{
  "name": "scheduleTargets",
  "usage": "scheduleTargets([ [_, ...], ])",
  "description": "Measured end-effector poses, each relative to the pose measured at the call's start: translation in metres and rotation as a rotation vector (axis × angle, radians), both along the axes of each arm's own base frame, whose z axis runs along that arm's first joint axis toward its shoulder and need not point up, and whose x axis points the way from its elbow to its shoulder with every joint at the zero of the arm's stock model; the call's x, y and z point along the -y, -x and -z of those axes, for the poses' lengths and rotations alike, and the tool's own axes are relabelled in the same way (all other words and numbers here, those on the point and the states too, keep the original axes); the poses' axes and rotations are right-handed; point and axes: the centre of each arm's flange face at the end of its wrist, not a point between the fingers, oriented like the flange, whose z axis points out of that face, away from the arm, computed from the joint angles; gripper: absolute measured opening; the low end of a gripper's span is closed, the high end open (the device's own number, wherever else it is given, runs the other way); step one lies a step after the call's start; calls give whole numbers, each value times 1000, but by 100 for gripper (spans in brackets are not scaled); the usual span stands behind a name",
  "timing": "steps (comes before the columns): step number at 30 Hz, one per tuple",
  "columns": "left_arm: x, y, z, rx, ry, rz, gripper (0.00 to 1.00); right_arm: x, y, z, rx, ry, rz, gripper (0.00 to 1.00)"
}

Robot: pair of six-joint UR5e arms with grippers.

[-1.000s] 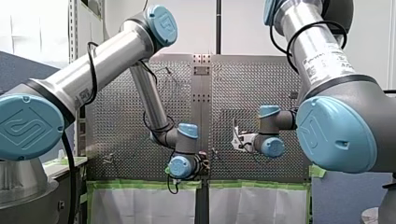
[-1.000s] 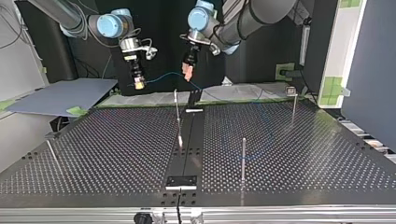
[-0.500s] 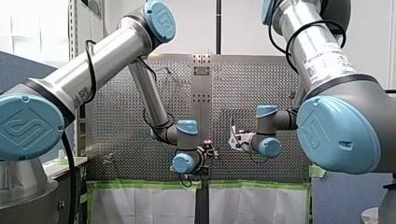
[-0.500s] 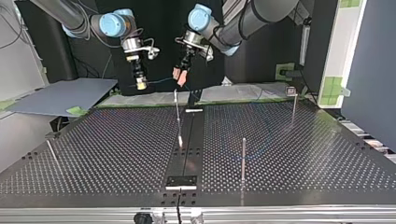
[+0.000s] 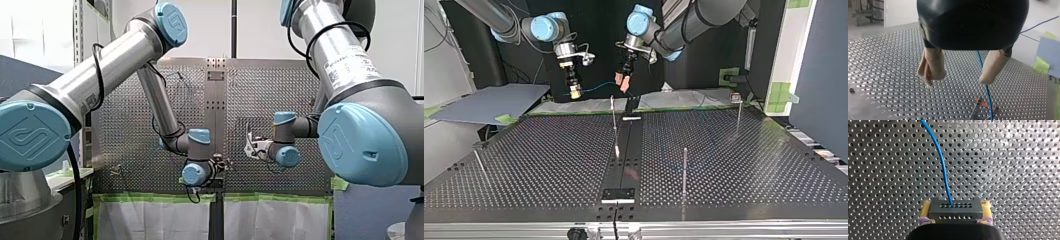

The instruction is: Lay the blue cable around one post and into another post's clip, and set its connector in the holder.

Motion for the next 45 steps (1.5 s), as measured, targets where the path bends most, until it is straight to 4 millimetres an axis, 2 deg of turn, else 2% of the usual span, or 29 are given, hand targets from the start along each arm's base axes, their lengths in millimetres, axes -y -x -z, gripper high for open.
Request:
scheduleTargets([
  [23, 1, 5, 7, -118, 64, 66, 100, -7, -9, 0, 6, -3, -22, 0],
  [32, 3, -10, 4, -94, 80, 16, 100, -11, -13, 0, -1, -5, -27, 0],
  [42, 8, -30, 28, -60, 70, -42, 100, -13, -14, 1, -5, -11, -32, 0],
  [43, 8, -32, 28, -51, 71, -51, 83, -13, -15, 1, -5, -12, -33, 0],
  [44, 7, -34, 28, -44, 72, -60, 75, -14, -15, 1, -6, -12, -33, 0],
  [45, 5, -36, 27, -34, 74, -73, 75, -14, -15, 1, -6, -14, -34, 0],
])
